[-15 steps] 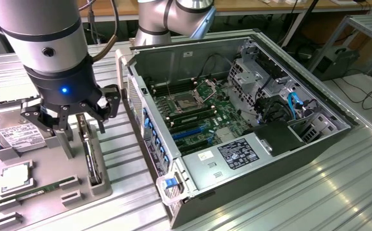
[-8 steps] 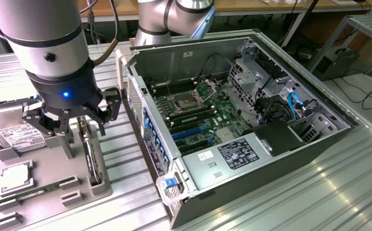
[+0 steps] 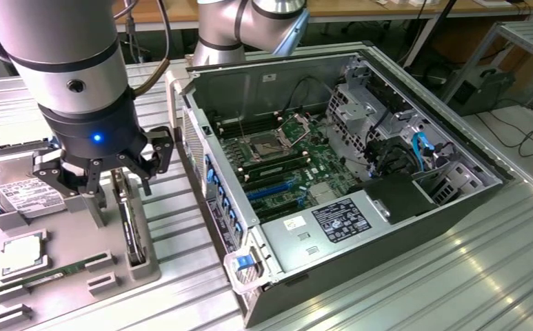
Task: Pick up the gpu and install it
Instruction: 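Pick up the gpu and move the gpu toward the slot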
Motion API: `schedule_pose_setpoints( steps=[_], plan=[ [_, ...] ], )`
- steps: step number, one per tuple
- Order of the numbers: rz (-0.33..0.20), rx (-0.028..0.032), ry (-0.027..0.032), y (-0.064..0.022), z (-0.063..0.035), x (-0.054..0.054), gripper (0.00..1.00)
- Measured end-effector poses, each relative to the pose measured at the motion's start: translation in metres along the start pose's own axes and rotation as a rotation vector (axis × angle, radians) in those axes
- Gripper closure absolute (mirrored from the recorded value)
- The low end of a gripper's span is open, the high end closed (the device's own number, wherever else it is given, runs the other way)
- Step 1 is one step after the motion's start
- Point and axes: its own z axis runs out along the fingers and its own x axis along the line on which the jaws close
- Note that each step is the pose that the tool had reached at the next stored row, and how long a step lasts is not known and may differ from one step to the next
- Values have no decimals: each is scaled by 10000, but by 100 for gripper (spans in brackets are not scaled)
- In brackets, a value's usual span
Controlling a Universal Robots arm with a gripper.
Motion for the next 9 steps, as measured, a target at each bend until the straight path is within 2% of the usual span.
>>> schedule_pose_setpoints(
  steps=[9],
  plan=[
    [-262, -7, 38, 0, 12, 0, 40]
  ],
)
